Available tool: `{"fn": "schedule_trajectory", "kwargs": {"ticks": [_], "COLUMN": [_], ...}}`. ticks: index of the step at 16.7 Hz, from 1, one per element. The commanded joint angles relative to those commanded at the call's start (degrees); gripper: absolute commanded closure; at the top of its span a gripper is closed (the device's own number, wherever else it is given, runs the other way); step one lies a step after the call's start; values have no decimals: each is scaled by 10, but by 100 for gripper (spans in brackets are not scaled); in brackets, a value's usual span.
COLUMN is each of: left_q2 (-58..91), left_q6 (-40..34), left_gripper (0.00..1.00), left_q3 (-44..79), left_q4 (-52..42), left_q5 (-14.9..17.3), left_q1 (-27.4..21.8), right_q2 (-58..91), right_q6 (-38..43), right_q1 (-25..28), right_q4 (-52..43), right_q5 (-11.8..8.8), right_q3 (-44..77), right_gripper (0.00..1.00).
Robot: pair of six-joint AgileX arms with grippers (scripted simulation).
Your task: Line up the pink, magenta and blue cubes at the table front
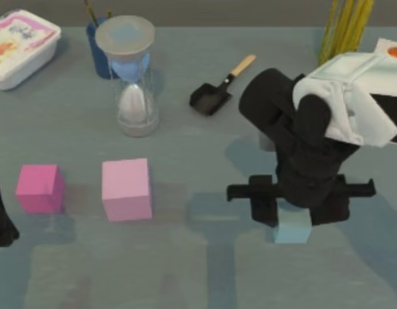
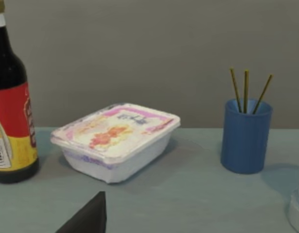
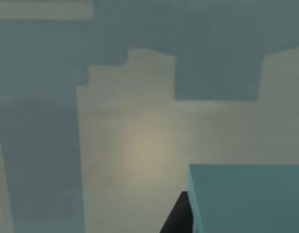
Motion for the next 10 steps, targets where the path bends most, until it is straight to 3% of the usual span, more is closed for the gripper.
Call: {"fn": "schedule_trajectory", "kwargs": {"ticks": [4,9,10], "left_q2": [0,0,0], "left_q6": [0,0,0], "left_gripper": [0,0,0], "left_q3": [0,0,0], "left_q4": [0,0,0], "left_q5": [0,0,0], "left_q1": [0,0,0], "right_q2": [31,40,40], "right_q6": [2,3,3], "right_q1": [2,4,4], "right_q4": [92,111,111], "right_q5": [0,1,1], "right_q3": [-56,-69,-69], "right_gripper": [100,100,92]}}
